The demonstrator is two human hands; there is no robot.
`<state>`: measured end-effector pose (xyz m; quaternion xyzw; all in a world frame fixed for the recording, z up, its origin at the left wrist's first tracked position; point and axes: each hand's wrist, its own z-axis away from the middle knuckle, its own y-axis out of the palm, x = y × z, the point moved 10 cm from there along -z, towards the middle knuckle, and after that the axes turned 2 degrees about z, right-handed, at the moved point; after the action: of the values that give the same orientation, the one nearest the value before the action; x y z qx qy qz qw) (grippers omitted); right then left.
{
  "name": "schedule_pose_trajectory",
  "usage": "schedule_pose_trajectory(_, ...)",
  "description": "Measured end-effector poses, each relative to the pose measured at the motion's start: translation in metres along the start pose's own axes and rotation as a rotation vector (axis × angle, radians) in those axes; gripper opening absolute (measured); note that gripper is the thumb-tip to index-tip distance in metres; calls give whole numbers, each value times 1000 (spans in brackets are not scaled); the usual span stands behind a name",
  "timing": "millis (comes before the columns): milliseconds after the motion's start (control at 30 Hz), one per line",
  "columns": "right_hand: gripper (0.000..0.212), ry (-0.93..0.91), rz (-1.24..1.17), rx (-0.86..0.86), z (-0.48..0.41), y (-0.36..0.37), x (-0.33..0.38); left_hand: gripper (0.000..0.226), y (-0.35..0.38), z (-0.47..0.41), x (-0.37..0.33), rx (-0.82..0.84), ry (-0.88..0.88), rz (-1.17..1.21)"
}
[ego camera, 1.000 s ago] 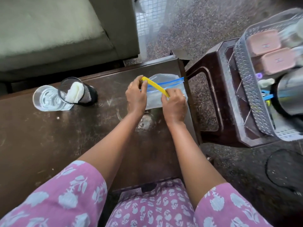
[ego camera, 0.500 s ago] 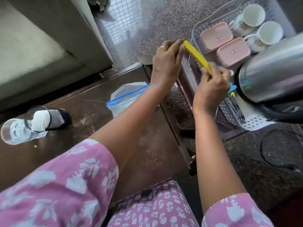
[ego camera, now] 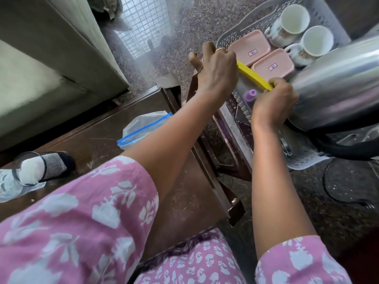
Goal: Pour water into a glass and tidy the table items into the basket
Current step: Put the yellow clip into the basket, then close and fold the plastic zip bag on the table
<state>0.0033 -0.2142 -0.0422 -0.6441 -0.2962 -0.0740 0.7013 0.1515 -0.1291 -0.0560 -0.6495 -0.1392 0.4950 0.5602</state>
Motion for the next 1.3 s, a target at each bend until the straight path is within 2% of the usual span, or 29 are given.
schedule_pose_trajectory(200,36,27,-38,50,-4,14,-1,19,19,-4,4,109,-80,-34)
schedule_pose_trajectory(433,27,51,-1,171,-11,37,-4,31,31,-2,9,104,-125,-63)
schedule_pose_trajectory(567,27,32,1,131,-6,34,-3,38,29,4,8,86,-126,-85)
schedule_pose_trajectory(700,31,53,-167,58,1,25,-3,38,16,15,5,-15,-65,36)
schedule_pose_trajectory(767,31,-30,-263,-56,9,8,9,39,9,26,6,-57,-12,47)
schedule_pose_trajectory(867,23,-283,-329,-243,38,-19,43,41,-1,44,20,-139,-13,52)
schedule_pose_trajectory(933,22,-422,-343,-270,62,-21,62,40,-9,58,40,-201,-76,108)
schedule_pose_trajectory(1000,21,-498,-341,-227,82,-10,74,38,-15,73,65,-256,-155,173)
schedule_pose_trajectory(1300,20,-605,-321,138,160,89,93,41,1,156,214,-315,-685,298)
